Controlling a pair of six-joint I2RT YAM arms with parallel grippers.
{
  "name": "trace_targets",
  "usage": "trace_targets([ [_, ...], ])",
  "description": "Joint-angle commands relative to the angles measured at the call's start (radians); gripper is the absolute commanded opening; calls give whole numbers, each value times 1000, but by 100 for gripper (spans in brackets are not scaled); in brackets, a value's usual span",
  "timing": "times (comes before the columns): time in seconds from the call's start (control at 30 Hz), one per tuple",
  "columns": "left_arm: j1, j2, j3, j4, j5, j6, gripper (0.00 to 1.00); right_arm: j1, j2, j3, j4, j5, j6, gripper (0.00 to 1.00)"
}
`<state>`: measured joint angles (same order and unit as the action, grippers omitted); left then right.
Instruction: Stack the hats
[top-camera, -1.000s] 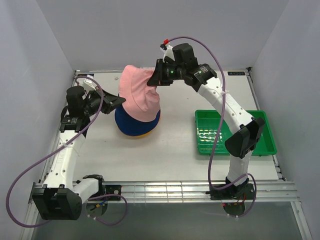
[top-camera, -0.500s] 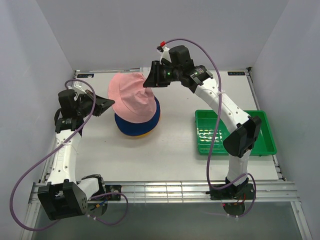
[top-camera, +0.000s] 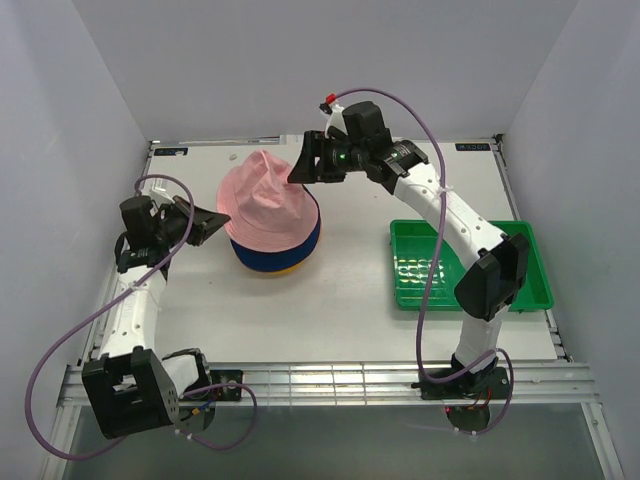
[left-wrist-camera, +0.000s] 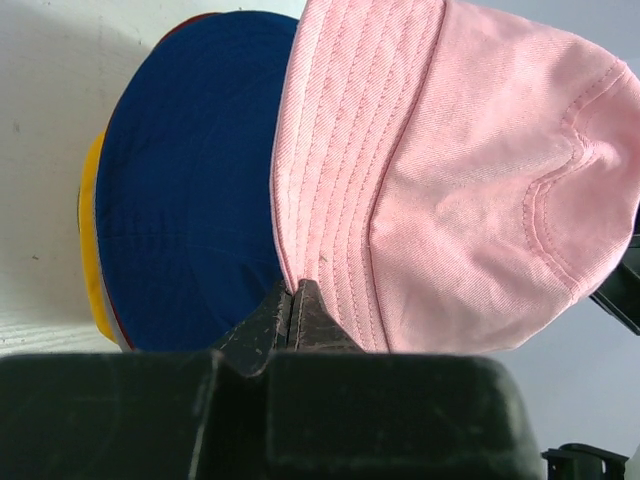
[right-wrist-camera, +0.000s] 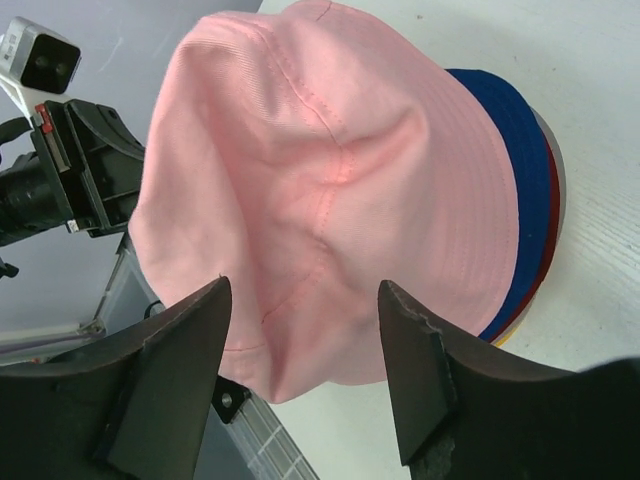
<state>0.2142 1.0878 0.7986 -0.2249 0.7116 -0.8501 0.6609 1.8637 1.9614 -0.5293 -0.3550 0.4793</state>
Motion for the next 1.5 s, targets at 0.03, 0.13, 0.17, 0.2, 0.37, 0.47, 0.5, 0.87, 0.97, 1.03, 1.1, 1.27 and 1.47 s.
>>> trace_targets([
  [0.03, 17, -22, -41, 90, 34, 28, 0, -49, -116, -141, 127, -41, 22, 68],
  [0.13, 25, -16, -59, 101, 41, 39, 0, -89, -153, -223, 207, -93, 68, 68],
  [0.17, 27, -12, -67, 104, 42, 40, 0, -99, -159, -272, 224, -108, 80, 68],
  [0.2, 28, -8, -75, 107, 42, 40, 0, -109, -164, -295, 241, -122, 105, 68],
  [0.37, 33, 1, -107, 127, 42, 51, 0, -164, -189, -444, 388, -211, 179, 67],
  [0.47, 33, 11, -121, 124, 34, 66, 0, -181, -184, -528, 478, -257, 231, 67],
  [0.5, 33, 11, -128, 125, 32, 68, 0, -182, -179, -544, 497, -263, 242, 67],
  [0.87, 33, 37, -154, 125, 8, 98, 0, -193, -110, -682, 707, -331, 383, 67],
  [0.97, 33, 38, -162, 133, 8, 98, 0, -195, -101, -708, 750, -332, 409, 67],
  [1.03, 33, 41, -162, 131, 5, 100, 0, -196, -94, -711, 759, -332, 413, 67],
  [1.1, 34, 41, -162, 128, 5, 102, 0, -196, -87, -717, 765, -332, 423, 67],
  [1.27, 33, 44, -171, 137, 5, 98, 0, -196, -72, -745, 839, -346, 475, 67],
  [1.47, 33, 44, -173, 142, 3, 95, 0, -196, -60, -769, 911, -358, 539, 67],
])
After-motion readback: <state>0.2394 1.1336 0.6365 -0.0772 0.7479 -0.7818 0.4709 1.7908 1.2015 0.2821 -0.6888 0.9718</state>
